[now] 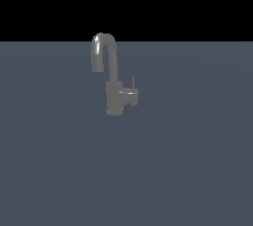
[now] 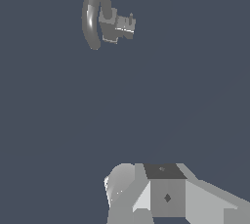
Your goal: Turn on the faucet by rotating a designated handle.
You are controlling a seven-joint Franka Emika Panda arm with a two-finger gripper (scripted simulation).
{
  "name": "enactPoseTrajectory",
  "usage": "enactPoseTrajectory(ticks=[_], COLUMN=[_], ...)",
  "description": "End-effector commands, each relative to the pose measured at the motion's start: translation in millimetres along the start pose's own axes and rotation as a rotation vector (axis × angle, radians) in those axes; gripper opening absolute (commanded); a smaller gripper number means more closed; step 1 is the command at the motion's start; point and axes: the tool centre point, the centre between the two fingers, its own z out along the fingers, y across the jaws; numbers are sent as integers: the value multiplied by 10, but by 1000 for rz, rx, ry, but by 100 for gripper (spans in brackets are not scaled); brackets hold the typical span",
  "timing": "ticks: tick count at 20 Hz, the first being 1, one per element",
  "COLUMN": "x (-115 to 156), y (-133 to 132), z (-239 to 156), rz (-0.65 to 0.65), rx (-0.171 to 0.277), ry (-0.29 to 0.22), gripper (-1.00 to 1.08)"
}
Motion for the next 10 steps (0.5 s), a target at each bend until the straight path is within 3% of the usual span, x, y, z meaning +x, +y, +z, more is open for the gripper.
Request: enactPoseTrajectory(ticks=[1, 10], x=[0, 110], y=[0, -19], z=[0, 24], rz=[0, 30], rx=[0, 29], ry=[0, -25], gripper=[-100, -100])
